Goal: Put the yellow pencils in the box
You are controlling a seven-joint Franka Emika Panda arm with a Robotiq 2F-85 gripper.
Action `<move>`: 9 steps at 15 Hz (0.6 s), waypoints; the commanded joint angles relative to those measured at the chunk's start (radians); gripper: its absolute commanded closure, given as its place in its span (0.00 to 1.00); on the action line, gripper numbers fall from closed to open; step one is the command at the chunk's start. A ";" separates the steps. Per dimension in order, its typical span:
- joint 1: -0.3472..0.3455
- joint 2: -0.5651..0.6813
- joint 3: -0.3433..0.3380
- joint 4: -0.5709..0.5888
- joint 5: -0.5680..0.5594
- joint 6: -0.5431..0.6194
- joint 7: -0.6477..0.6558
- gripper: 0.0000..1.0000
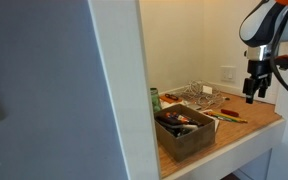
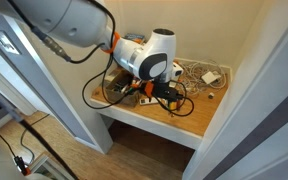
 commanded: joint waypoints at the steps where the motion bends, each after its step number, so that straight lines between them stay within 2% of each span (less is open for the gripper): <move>1: -0.057 0.128 0.032 0.094 0.057 0.067 -0.042 0.00; 2: -0.049 0.064 0.029 0.037 0.006 0.041 -0.008 0.00; 5: -0.068 0.122 0.041 0.078 0.018 0.063 -0.011 0.00; 9: -0.068 0.126 0.045 0.087 0.022 0.063 -0.011 0.00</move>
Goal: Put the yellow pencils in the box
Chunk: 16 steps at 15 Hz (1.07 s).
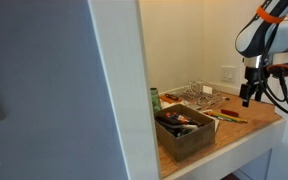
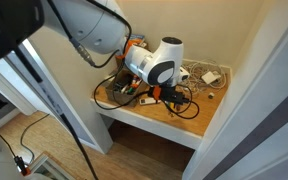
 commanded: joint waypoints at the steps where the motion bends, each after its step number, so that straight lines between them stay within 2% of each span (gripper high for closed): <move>1: -0.017 0.000 0.021 -0.009 -0.028 0.024 0.023 0.00; 2: -0.028 0.014 0.034 -0.001 -0.010 0.038 -0.010 0.00; 8: -0.006 0.121 0.003 0.025 -0.150 0.222 0.076 0.00; 12: -0.009 0.190 -0.004 0.051 -0.205 0.280 0.105 0.00; 16: -0.026 0.245 0.008 0.092 -0.209 0.288 0.101 0.36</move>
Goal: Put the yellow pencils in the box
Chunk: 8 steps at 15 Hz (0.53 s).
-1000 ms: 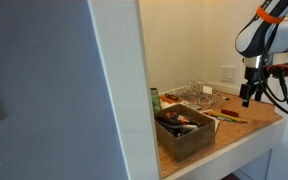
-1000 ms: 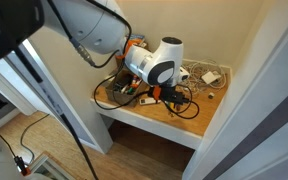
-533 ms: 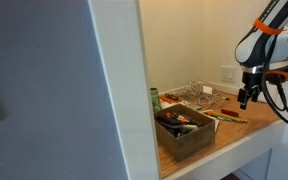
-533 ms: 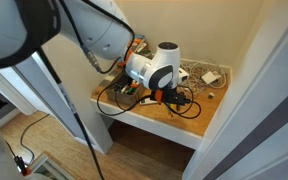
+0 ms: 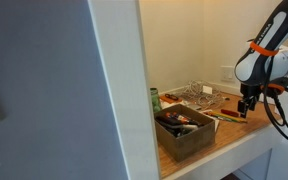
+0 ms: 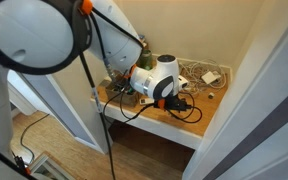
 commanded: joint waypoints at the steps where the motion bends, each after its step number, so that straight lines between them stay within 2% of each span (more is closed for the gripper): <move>1: -0.022 0.058 0.011 0.059 -0.036 0.012 0.023 0.39; 4: -0.035 0.085 0.020 0.085 -0.032 0.010 0.012 0.47; 5: -0.041 0.091 0.027 0.093 -0.029 0.007 0.007 0.43; 8: -0.049 0.110 0.037 0.109 -0.029 0.000 0.002 0.40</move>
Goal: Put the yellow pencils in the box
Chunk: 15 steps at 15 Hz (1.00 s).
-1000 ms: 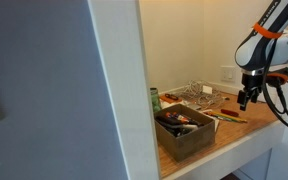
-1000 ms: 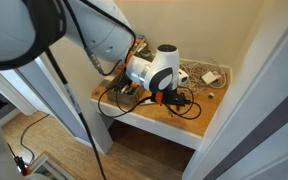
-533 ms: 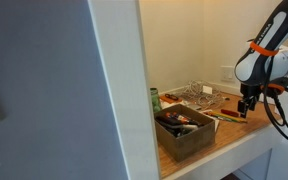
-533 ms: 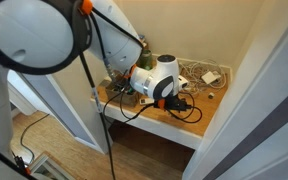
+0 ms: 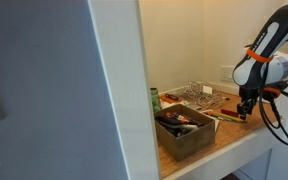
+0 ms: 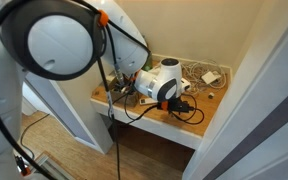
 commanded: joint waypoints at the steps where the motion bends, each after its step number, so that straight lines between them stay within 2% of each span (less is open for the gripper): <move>1: -0.030 0.035 0.031 0.038 -0.025 -0.005 -0.001 0.43; 8: -0.041 0.070 0.046 0.070 -0.022 -0.019 -0.006 0.59; 15: -0.064 0.083 0.063 0.101 -0.019 -0.087 -0.029 0.58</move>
